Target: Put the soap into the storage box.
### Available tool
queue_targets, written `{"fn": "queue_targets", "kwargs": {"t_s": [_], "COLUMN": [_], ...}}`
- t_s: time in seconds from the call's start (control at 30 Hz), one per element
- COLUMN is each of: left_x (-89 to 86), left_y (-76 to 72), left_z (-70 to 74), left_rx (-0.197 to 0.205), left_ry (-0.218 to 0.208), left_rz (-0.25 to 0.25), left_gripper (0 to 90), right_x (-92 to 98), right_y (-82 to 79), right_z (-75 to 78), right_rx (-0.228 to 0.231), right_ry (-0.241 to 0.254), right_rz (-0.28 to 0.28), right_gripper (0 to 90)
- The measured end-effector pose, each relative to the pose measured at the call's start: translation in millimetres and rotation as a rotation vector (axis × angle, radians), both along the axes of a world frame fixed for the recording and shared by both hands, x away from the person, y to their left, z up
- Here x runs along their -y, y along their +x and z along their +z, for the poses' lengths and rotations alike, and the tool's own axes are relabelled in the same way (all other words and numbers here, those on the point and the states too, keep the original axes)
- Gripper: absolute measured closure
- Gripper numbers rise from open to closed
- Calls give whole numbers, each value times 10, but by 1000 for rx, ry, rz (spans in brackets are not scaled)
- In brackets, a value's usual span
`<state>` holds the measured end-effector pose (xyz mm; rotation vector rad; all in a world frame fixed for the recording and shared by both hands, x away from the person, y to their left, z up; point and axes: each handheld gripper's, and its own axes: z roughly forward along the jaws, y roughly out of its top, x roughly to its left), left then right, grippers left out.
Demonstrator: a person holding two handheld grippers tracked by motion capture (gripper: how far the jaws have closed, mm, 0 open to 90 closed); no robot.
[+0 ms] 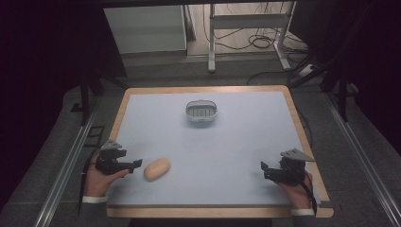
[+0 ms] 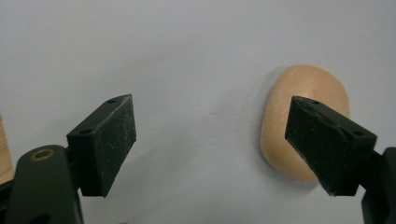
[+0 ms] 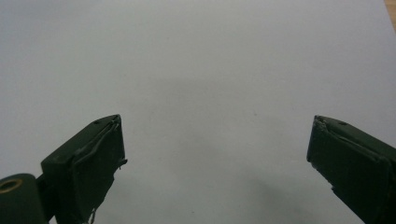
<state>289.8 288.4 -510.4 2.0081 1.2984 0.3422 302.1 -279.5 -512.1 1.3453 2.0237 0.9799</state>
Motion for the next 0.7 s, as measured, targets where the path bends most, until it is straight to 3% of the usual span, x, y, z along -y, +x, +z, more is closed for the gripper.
{"fn": "queue_targets", "kwargs": {"t_s": [0.17, 0.47, 0.7], "left_x": [-2, -8, 3], "left_y": [19, -9, 3], "left_z": [-23, 68, 96], "left_rx": [-14, -6, -12], "left_ry": [23, 4, 23], "left_rz": [22, 14, -12], "left_gripper": [169, 167, 171], "right_x": [27, 77, 60], "right_y": [21, 15, -7], "right_z": [-36, -21, 5], "right_rx": [-11, 2, 22], "right_ry": [9, 24, 17], "right_rz": [5, 13, 10], "right_gripper": [36, 37, 38]}}
